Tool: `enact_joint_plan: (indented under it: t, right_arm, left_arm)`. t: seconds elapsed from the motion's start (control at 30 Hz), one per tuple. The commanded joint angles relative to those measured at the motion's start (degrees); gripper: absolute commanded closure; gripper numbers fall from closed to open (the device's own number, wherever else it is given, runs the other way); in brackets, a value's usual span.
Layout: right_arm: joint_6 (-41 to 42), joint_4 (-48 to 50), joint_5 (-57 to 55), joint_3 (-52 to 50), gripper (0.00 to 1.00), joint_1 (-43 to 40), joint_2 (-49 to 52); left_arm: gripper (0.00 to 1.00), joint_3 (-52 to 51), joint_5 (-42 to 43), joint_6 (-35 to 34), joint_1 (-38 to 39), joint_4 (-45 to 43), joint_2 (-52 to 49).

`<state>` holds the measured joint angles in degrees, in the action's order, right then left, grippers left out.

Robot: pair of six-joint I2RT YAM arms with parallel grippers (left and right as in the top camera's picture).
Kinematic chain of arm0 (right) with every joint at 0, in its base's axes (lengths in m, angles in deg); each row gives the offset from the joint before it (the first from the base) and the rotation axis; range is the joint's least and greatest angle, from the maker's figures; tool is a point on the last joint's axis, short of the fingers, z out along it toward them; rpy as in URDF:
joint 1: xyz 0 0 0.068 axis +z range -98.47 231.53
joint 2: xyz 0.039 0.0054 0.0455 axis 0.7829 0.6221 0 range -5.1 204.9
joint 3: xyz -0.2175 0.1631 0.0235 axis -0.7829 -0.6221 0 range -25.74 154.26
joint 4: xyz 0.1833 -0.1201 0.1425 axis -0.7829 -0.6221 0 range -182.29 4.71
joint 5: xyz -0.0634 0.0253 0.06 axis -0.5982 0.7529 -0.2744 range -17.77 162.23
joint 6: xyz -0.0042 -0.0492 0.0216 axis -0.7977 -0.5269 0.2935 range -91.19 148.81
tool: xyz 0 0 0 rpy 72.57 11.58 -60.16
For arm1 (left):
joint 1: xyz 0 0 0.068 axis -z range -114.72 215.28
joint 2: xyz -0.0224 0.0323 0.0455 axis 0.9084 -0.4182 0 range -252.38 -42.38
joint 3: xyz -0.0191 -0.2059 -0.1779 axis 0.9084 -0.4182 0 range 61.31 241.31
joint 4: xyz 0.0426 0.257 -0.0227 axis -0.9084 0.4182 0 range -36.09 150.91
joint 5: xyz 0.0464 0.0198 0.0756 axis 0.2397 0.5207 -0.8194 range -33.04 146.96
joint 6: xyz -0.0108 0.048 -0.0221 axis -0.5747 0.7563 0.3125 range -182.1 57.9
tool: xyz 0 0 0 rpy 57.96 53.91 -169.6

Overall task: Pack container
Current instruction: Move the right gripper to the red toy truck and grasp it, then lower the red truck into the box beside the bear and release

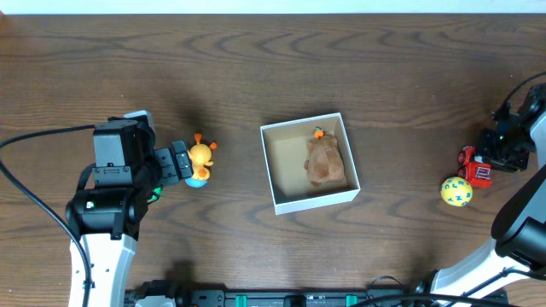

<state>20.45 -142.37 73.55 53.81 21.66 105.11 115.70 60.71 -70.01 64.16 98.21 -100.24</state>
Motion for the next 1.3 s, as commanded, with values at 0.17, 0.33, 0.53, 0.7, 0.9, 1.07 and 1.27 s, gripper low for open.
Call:
enact_joint_plan:
  t: [0.17, 0.33, 0.53, 0.7, 0.9, 1.07, 1.27]
  right_arm:
    - [2.4, -1.1, 0.6, 2.2, 0.99, 2.9, -0.8]
    - [6.8, -5.6, 0.7, 7.1, 0.99, 5.9, -4.5]
    - [11.6, -7.4, 0.7, 9.9, 0.99, 13.7, -14.2]
    - [15.8, -8.6, 0.8, 9.9, 0.99, 25.2, -22.8]
    - [24.0, -9.0, 2.1, 9.9, 0.99, 44.9, -27.5]
    - [31.2, -7.8, 0.5, 9.2, 0.99, 59.1, -25.3]
    - [39.5, -7.3, -3.4, 9.2, 0.99, 68.4, -19.5]
  left_arm:
    - [0.02, 1.1, 0.1, -0.5, -0.2, -0.3, -0.1]
    - [0.02, 1.1, 0.1, -0.5, -0.2, -0.2, -0.1]
    - [0.02, 1.1, 0.1, -0.5, -0.2, -0.2, -0.1]
    - [0.02, 1.1, 0.1, -0.5, -0.2, -0.2, -0.1]
    - [0.02, 1.1, 0.1, -0.5, -0.2, -0.2, -0.1]
    - [0.02, 1.1, 0.1, -0.5, -0.2, -0.2, -0.1]
    - [0.02, 1.1, 0.1, -0.5, -0.2, -0.2, -0.1]
